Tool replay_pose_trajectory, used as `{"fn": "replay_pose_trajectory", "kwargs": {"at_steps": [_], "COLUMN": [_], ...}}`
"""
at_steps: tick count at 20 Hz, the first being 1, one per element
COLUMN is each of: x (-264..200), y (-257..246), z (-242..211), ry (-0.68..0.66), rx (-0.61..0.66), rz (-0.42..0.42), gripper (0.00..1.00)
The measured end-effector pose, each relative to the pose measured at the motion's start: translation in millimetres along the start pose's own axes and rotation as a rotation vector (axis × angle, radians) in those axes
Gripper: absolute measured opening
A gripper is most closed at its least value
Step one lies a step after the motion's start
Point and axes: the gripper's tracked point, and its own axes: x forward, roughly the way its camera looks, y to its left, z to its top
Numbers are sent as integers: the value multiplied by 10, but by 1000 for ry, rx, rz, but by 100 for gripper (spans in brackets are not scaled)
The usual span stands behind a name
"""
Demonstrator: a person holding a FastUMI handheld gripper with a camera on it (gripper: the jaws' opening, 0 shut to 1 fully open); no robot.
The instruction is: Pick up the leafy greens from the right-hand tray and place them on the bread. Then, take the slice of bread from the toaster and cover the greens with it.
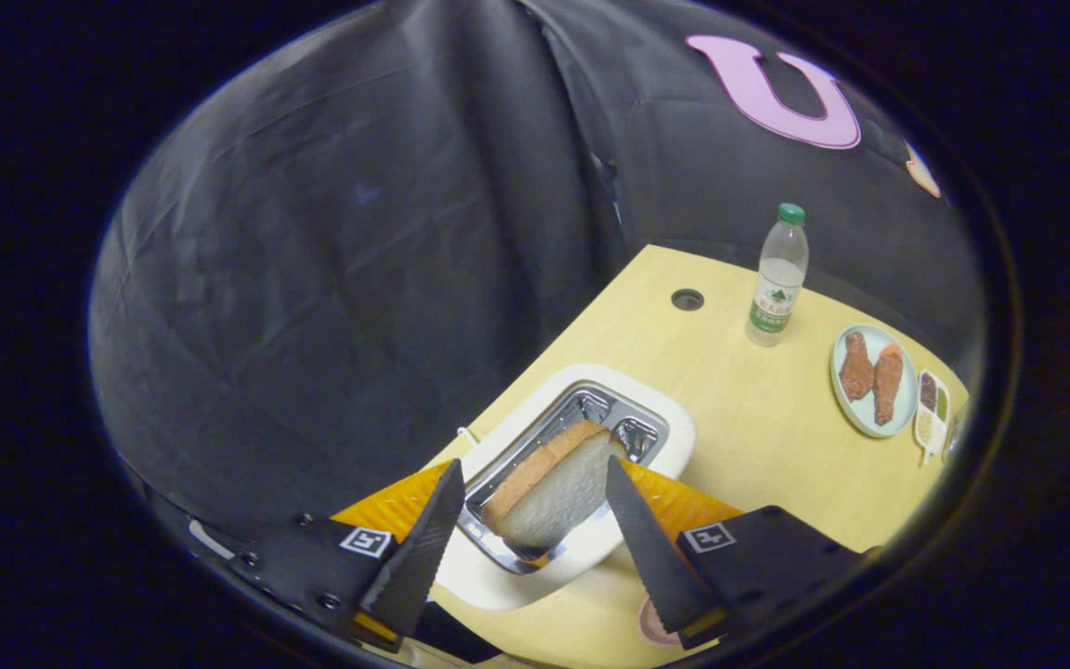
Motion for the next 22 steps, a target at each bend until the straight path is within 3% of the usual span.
{"fn": "replay_pose_trajectory", "kwargs": {"at_steps": [3,10,12,14,22], "x": [91,91,31,-20,-417], "y": [-31,-43,-158,-153,-224], "z": [-57,-188,-173,-182,23], "ry": [27,74,60,57,-60], "rx": [-6,-23,-26,-1,86], "rz": [-20,-41,-78,-62,-2], "gripper": [94,61,40,20,9]}}
